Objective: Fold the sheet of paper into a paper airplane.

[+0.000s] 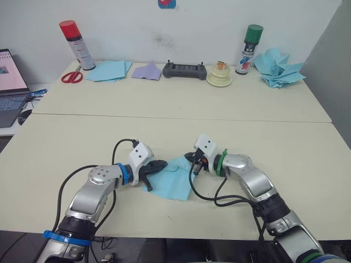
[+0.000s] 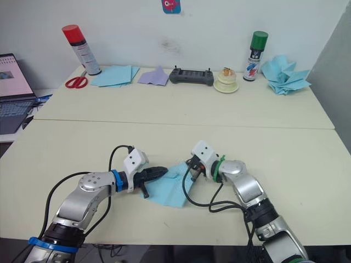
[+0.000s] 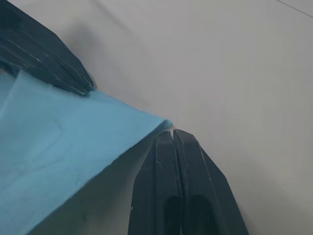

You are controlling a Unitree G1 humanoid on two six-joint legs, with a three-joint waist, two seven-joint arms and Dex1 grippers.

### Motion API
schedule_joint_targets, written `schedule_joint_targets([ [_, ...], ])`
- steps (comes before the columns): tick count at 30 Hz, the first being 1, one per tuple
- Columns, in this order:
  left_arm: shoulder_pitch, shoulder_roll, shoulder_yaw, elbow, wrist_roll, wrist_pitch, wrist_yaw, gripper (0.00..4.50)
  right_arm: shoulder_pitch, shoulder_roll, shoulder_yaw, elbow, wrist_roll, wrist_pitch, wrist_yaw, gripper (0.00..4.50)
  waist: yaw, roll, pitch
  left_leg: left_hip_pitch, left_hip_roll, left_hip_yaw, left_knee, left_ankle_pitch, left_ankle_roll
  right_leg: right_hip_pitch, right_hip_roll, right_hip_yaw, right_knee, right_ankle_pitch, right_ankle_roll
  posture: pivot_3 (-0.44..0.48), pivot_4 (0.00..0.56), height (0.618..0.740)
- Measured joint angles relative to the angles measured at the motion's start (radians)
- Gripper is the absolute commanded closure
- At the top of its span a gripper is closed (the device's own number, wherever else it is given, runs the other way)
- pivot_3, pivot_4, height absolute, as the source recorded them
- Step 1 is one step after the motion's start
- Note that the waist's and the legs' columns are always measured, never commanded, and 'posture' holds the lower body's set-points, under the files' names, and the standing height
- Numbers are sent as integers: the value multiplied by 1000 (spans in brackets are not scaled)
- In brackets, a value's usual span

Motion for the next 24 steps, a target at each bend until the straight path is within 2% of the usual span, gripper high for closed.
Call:
schedule_joint_targets([
  [6,-5,1,-2,-2,2,12,1,4440,-5,-14,-21,-1,8,10,9,4500,0,0,0,0,0,0,0,0,0,0,0,0,0,0,0,0,150,740],
  [11,-5,-1,-5,-19,5,34,16,4440,-22,31,-32,-46,35,49,9,4500,0,0,0,0,0,0,0,0,0,0,0,0,0,0,0,0,150,740],
  [24,-5,-5,-11,-41,12,61,30,4440,-10,72,45,16,-3,13,-8,4500,5,0,0,0,0,0,0,0,0,0,0,0,0,0,0,0,150,740],
])
